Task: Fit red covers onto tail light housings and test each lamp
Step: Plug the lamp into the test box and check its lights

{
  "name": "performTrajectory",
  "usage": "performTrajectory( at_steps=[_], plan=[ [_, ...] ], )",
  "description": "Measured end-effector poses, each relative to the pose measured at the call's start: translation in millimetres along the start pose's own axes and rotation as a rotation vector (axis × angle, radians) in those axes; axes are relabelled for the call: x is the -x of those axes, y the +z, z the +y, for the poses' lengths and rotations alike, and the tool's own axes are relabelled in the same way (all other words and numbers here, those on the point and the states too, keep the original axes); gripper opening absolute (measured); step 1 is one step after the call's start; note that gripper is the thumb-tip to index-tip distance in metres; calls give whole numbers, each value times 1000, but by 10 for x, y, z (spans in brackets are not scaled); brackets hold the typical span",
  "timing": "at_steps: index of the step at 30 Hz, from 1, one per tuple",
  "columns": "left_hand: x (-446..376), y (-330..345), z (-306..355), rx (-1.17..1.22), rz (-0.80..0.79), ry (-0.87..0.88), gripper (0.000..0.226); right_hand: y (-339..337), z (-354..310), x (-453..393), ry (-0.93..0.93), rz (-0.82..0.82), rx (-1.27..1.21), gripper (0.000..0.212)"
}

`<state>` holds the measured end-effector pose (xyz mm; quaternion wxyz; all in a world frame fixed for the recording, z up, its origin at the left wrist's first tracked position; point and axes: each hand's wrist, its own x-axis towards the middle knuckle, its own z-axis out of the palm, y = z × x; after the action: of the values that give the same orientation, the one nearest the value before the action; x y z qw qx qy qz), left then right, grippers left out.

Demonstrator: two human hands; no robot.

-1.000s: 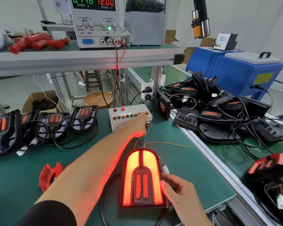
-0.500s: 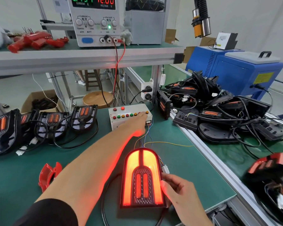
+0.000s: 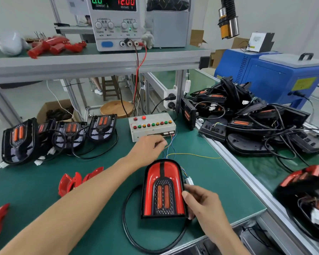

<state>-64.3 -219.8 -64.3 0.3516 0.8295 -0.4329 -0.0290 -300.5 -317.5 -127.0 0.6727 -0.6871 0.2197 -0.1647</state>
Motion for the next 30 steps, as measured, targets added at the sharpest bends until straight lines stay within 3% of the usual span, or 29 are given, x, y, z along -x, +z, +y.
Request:
performTrajectory(
  at_steps=[6, 11, 14, 16, 17, 19, 22, 24, 30],
  plan=[
    [653, -151, 108, -1, -39, 5, 23, 108, -53, 51, -15, 24, 35, 9],
    [948, -135, 123, -53, -47, 28, 22, 90, -67, 99, -48, 30, 146, 27],
    [1024, -97, 166, -43, -34, 38, 23, 42, -51, 78, -93, 267, 225, 30],
    [1014, -77, 223, -56, -28, 65, 24, -12, -60, 7, -129, 433, 423, 18],
    [994, -70, 259, -72, -32, 81, 24, -24, -78, -31, -110, 448, 595, 22],
    [916, -56, 348, -111, -44, 113, 25, -17, -102, -124, -21, 361, 906, 39],
    [717, -6, 524, -203, -112, 150, 27, 24, -110, -241, 34, 279, 1124, 39],
    [562, 56, 647, -323, -199, 169, 31, 20, -97, -289, 30, 284, 1119, 34],
    [246, 284, 905, -717, -473, 293, 47, -56, -46, -262, -7, 333, 704, 17]
  ],
)
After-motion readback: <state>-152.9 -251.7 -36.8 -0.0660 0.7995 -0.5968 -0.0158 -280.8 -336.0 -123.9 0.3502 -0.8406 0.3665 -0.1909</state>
